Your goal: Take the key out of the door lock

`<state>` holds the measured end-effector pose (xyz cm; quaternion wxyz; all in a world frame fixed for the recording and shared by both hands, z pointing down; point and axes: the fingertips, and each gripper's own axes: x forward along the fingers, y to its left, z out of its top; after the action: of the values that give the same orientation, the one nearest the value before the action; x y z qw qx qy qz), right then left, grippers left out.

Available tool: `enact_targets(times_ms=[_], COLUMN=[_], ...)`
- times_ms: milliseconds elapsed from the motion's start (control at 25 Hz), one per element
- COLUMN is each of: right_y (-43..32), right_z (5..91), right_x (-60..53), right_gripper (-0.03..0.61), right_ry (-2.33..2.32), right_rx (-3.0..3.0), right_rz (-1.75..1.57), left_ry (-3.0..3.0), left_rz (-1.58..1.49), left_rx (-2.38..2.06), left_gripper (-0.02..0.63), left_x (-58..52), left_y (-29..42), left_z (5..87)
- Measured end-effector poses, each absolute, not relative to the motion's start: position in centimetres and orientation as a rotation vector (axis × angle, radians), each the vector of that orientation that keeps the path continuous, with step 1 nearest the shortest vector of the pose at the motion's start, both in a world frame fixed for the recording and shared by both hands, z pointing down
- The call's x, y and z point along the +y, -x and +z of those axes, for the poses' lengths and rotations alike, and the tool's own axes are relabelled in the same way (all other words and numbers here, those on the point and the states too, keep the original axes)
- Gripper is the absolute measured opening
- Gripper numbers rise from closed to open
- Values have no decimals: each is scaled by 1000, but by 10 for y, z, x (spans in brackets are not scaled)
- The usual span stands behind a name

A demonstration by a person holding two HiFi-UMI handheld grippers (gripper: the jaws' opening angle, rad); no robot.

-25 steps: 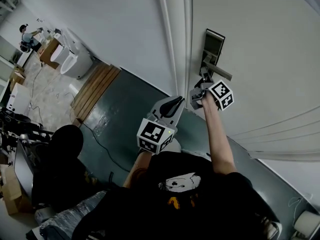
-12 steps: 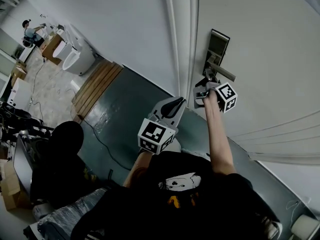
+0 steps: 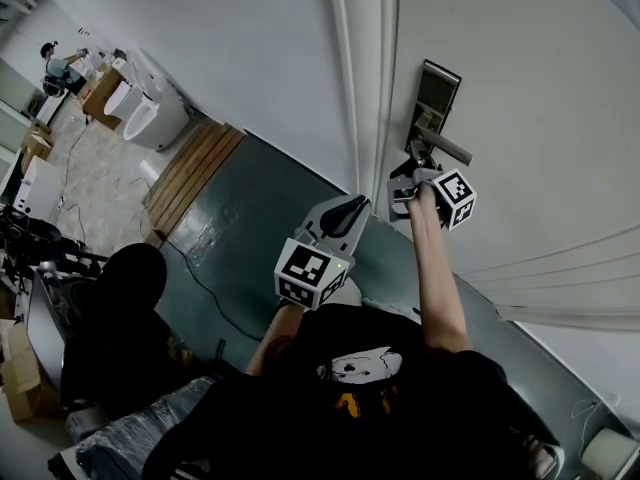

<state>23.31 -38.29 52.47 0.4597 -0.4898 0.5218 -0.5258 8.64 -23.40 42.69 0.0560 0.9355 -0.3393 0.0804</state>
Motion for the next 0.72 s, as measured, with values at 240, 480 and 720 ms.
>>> enact_targets(times_ms=[240, 480, 720], right_y=[-233, -235, -234], right_z=[525, 527, 526], right_x=[-383, -381, -379], right_gripper=[21, 21, 21], right_ry=[1209, 1205, 1188], right_rx=[1271, 1242, 1201], right_rz=[-1292, -1285, -1274], left_ry=[-2829, -2825, -2839], left_rz=[237, 249, 250], left_rx=[-1048, -1029, -971], left_gripper=[31, 31, 31], left_x=[-243, -247, -248], left_y=[-82, -80, -78], left_z=[428, 429, 429])
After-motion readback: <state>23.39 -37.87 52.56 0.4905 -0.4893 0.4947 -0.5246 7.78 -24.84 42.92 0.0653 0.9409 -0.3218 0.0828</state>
